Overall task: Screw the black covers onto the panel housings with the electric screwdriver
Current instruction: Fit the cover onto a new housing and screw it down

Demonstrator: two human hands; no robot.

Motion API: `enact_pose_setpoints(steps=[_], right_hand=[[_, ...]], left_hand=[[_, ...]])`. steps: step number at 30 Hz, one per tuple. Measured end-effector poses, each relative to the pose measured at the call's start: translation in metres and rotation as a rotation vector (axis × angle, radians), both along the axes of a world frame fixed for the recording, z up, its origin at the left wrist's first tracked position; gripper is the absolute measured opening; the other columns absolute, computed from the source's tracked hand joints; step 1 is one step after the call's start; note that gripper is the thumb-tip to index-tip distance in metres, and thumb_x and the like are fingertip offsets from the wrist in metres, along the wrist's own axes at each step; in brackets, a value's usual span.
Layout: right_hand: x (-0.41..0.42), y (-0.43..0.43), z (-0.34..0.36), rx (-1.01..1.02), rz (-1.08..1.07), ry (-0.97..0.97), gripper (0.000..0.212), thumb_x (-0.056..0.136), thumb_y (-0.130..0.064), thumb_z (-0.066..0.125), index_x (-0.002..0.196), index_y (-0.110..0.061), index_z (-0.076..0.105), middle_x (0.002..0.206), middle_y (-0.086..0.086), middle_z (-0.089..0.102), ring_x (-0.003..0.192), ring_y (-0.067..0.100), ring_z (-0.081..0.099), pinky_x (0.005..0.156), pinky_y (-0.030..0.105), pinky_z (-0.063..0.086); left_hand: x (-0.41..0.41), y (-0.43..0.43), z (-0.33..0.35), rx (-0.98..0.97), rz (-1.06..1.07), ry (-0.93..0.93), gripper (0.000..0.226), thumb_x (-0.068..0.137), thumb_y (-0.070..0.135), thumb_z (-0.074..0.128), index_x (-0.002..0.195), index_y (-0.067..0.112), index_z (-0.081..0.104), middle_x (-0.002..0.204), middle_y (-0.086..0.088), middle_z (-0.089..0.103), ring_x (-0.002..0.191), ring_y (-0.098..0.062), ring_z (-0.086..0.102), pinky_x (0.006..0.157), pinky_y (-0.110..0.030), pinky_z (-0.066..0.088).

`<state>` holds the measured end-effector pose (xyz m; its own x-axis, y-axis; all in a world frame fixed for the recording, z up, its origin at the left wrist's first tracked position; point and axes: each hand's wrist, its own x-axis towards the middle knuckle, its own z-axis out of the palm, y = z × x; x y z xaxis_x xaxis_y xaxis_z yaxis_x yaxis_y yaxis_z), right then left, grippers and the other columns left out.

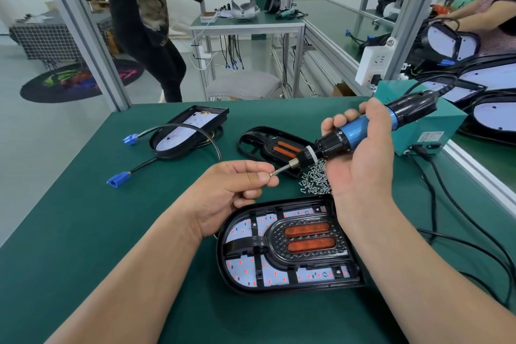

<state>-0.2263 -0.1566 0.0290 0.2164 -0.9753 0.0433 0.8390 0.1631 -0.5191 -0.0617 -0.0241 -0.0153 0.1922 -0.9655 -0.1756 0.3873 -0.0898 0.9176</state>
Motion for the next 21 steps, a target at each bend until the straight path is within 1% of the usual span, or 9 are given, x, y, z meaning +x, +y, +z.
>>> enact_pose_setpoints(steps=[2,6,11,21], right_hand=[[0.0009,0.0018,0.0004,-0.023,0.010,0.001,0.018,0.104,-0.021,0.067,0.107,-0.011,0.052,0.078,0.002,0.059,0.067,0.017,0.060,0.077,0.037,0.058],[0.0020,0.0055,0.0015,-0.066,0.015,0.013,0.016,0.105,-0.022,0.066,0.104,-0.011,0.054,0.079,0.002,0.059,0.068,0.017,0.059,0.077,0.037,0.058],[-0.0013,0.0027,0.0033,-0.028,-0.008,-0.006,0.022,0.104,-0.024,0.067,0.113,-0.011,0.051,0.079,0.002,0.059,0.068,0.017,0.059,0.078,0.037,0.057],[-0.0019,0.0014,0.0012,-0.005,-0.009,-0.004,0.024,0.103,-0.024,0.068,0.115,-0.011,0.052,0.079,0.003,0.059,0.069,0.018,0.059,0.080,0.038,0.058]], left_hand=[[-0.0020,-0.0002,0.0008,0.002,0.008,0.007,0.022,0.086,0.000,0.073,0.108,0.001,0.073,0.096,-0.017,0.075,0.056,-0.007,0.044,0.045,-0.012,0.034],[-0.0052,-0.0004,0.0026,0.007,0.026,0.000,0.025,0.081,0.003,0.074,0.106,0.001,0.073,0.094,-0.017,0.076,0.054,-0.006,0.044,0.044,-0.012,0.033],[-0.0051,-0.0004,0.0030,-0.002,0.035,0.033,0.022,0.080,0.002,0.074,0.102,0.003,0.075,0.096,-0.018,0.076,0.054,-0.007,0.044,0.044,-0.012,0.034],[-0.0055,0.0009,0.0045,-0.013,0.024,0.021,0.018,0.080,0.002,0.075,0.098,0.006,0.077,0.097,-0.019,0.076,0.055,-0.007,0.044,0.045,-0.013,0.035]])
